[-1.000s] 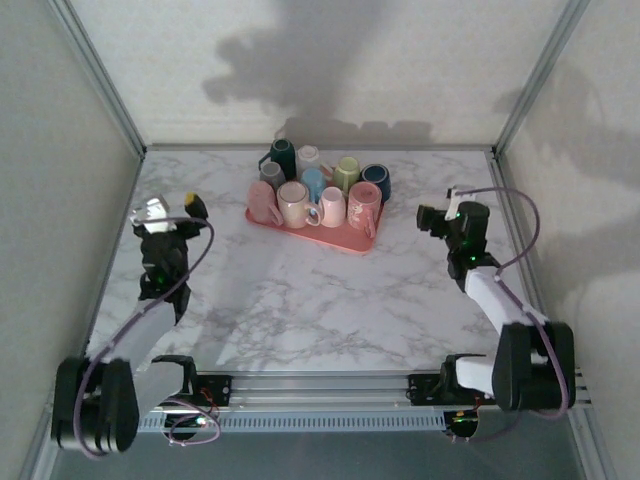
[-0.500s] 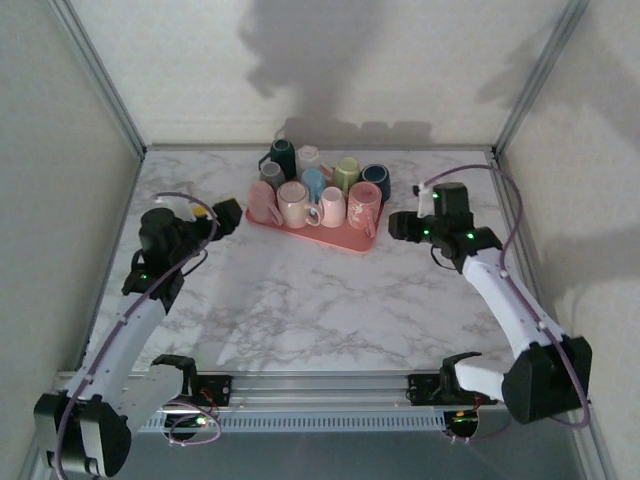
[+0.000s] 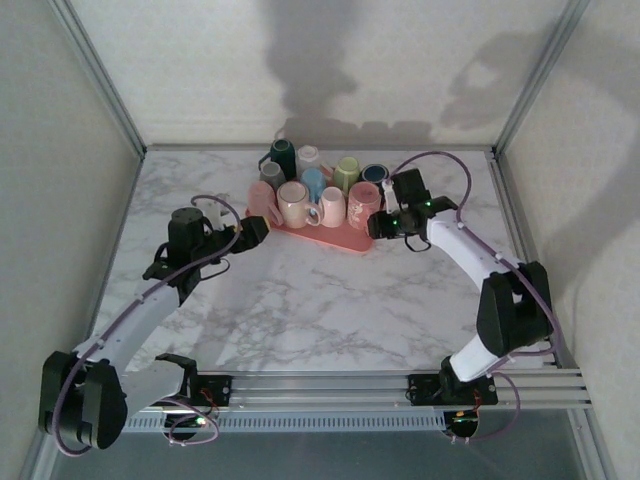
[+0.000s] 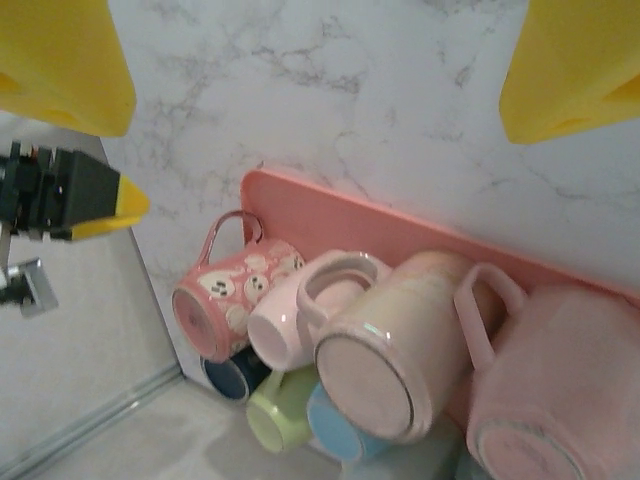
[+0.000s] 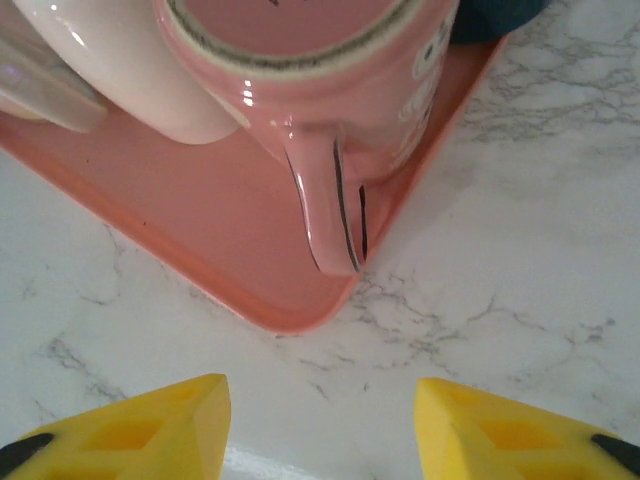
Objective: Turn the mug right side up
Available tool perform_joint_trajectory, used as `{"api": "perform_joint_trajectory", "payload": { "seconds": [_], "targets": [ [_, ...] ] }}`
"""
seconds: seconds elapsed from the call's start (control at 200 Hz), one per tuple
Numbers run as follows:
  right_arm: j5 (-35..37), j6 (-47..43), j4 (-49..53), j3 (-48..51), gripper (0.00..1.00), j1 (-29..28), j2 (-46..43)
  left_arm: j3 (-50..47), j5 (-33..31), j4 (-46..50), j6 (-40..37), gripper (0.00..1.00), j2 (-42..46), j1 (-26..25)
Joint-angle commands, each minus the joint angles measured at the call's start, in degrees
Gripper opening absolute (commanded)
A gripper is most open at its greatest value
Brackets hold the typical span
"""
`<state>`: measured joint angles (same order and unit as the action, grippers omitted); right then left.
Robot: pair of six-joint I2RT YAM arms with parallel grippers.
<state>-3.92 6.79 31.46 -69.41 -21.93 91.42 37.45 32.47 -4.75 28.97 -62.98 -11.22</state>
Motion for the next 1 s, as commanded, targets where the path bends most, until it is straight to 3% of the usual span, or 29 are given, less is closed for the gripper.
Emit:
{"api": "perform_joint_trajectory", "payload": {
  "seconds": [0.0,0.401,0.791,0.996],
  "targets": [
    [1.7,-0.9,0.5,-3.8,0.52,-0.6,3.8,-0.4,4.3,-2.6,0.8,0.93,-1.0,-0.7],
    [3.1,0.1,-0.4,-12.0,0.50,-1.9,14.3,0.2,5.3,-4.6,0.7,0.93,-5.1,-1.4],
    [10.1,0.7,1.3,-15.1,0.40,-3.4,19.0,-0.9,3.1,-4.4,0.5,0.94,-2.7,-1.6],
    [11.7,-0.8,0.4,-14.1,0.28,-3.9,18.5,-1.5,3.0,-4.3,0.6,0.93,-2.8,-1.6]
  ]
}}
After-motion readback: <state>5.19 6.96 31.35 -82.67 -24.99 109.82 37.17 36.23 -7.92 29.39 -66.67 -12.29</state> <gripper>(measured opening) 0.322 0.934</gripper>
